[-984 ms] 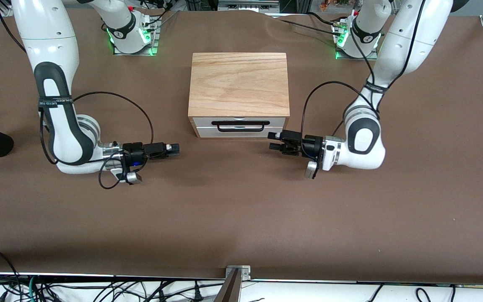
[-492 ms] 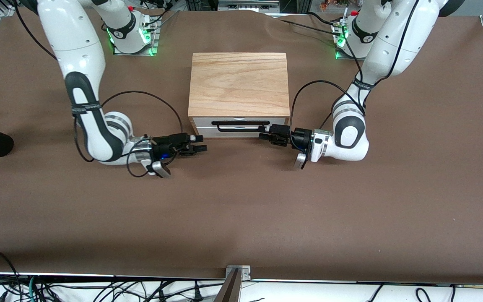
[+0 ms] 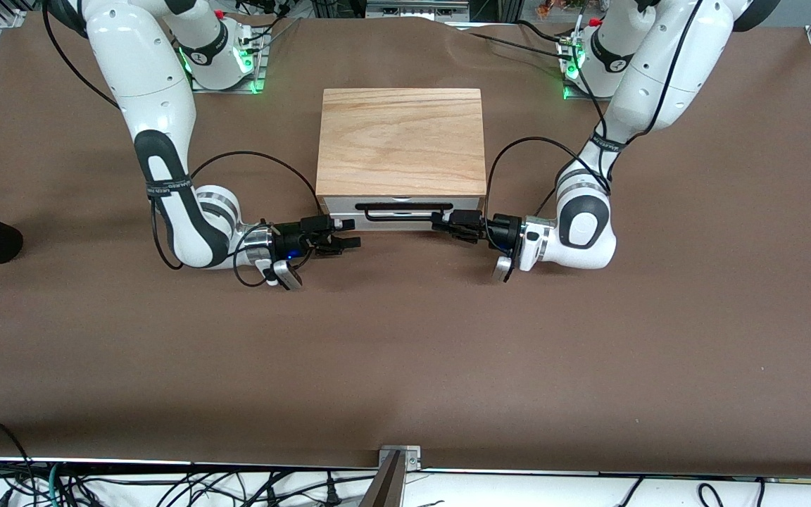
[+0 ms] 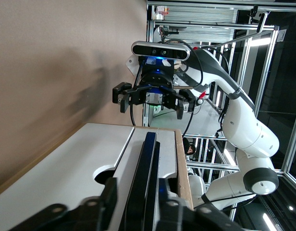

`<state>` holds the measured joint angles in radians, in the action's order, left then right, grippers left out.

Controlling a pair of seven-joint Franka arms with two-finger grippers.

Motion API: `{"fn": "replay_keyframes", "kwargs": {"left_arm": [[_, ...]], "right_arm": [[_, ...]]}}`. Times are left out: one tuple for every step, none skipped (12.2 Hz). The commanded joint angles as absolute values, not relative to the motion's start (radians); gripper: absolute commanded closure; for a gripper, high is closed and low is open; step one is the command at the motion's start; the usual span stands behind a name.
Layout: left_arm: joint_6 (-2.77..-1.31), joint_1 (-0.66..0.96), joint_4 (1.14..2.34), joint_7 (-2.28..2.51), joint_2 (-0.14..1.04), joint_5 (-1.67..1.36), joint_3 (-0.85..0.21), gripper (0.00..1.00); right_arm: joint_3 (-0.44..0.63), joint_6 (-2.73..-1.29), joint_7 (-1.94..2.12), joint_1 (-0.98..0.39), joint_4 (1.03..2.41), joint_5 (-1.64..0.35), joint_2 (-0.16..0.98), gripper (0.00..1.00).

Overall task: Pull top drawer with both arms simultaneously
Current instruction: 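Close the right gripper and the left gripper on the black handle ends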

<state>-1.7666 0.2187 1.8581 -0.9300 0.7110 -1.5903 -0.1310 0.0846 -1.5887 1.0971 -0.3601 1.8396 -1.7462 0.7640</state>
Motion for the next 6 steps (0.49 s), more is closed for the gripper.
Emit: {"fn": "replay_keyframes", "kwargs": {"left_arm": [[-1.767, 0.23, 1.864, -0.957, 0.707, -1.606, -0.13, 0.76], [-1.766, 0.235, 1.871, -0.957, 0.707, -1.605, -0.13, 0.75], [-1.766, 0.242, 1.873, -0.957, 0.707, -1.606, -0.132, 0.75], [-1.766, 0.251, 1.875, -0.957, 0.707, -1.606, -0.13, 0.75], [-1.766, 0.252, 1.881, -0.959, 0.707, -1.606, -0.13, 0.82], [-1.766, 0.249, 1.881, -0.959, 0.707, -1.605, -0.13, 0.93]], "right_arm": [[0.083, -1.594, 1.115, -0.396, 1.861, -1.767, 0.738, 0.02], [0.083, -1.597, 1.115, -0.397, 1.861, -1.767, 0.738, 0.05], [0.072, -1.598, 1.115, -0.399, 1.861, -1.767, 0.736, 0.06], [0.069, -1.597, 1.115, -0.399, 1.862, -1.767, 0.736, 0.1], [0.069, -1.595, 1.115, -0.399, 1.864, -1.767, 0.735, 0.14], [0.069, -1.594, 1.115, -0.399, 1.864, -1.767, 0.735, 0.17]]}}
